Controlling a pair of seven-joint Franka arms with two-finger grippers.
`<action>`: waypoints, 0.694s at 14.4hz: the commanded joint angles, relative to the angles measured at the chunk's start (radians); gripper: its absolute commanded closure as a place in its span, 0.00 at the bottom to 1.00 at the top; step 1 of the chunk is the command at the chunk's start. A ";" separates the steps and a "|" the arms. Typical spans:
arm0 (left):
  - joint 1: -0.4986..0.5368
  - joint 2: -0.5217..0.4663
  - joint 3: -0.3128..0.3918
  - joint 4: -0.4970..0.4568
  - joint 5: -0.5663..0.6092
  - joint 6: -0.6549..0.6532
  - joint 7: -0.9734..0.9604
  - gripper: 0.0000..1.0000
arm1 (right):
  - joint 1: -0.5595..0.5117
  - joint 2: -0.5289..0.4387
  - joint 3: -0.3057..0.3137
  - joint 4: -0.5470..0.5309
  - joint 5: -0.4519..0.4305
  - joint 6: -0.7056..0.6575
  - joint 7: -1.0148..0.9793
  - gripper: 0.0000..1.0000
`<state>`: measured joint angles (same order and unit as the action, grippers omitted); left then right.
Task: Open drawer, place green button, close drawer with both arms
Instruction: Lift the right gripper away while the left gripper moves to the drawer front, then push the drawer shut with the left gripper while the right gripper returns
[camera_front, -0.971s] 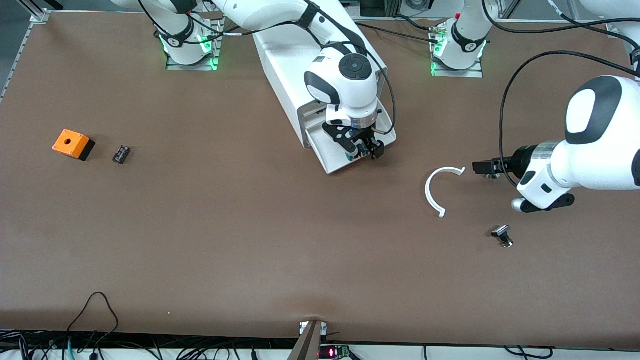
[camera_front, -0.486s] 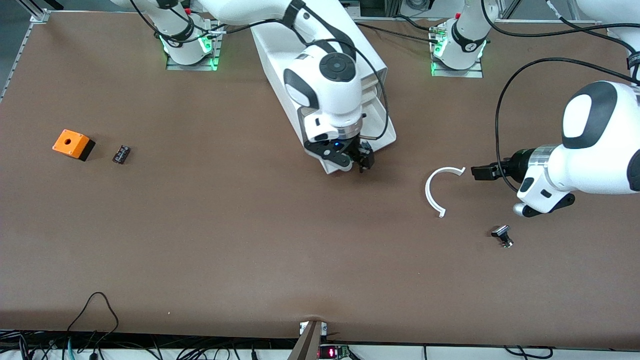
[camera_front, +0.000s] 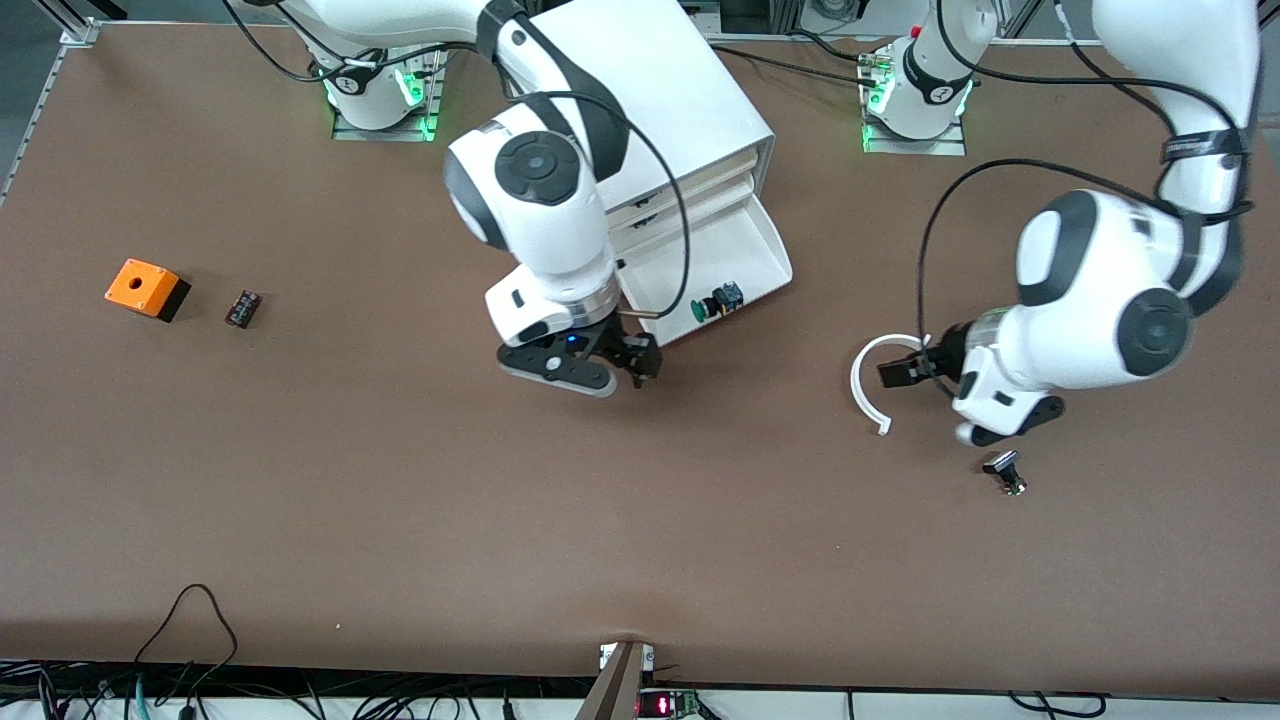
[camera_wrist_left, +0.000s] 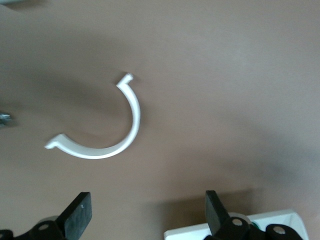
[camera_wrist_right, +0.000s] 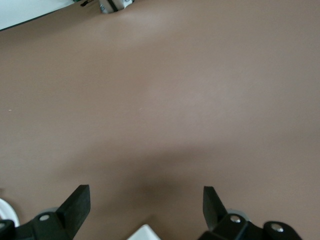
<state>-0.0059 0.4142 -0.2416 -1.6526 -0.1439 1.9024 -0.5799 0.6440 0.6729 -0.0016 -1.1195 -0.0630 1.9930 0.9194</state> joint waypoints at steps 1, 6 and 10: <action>-0.049 -0.072 -0.030 -0.188 0.081 0.191 -0.128 0.00 | -0.047 -0.070 0.000 -0.048 0.011 -0.069 -0.146 0.00; -0.193 -0.037 -0.031 -0.334 0.205 0.394 -0.348 0.00 | -0.205 -0.223 -0.008 -0.210 0.011 -0.097 -0.413 0.00; -0.218 -0.009 -0.033 -0.421 0.207 0.598 -0.362 0.00 | -0.291 -0.324 -0.023 -0.316 0.012 -0.123 -0.435 0.00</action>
<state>-0.2215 0.4102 -0.2822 -2.0272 0.0374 2.4178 -0.9216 0.3901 0.4470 -0.0291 -1.3131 -0.0628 1.8587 0.5064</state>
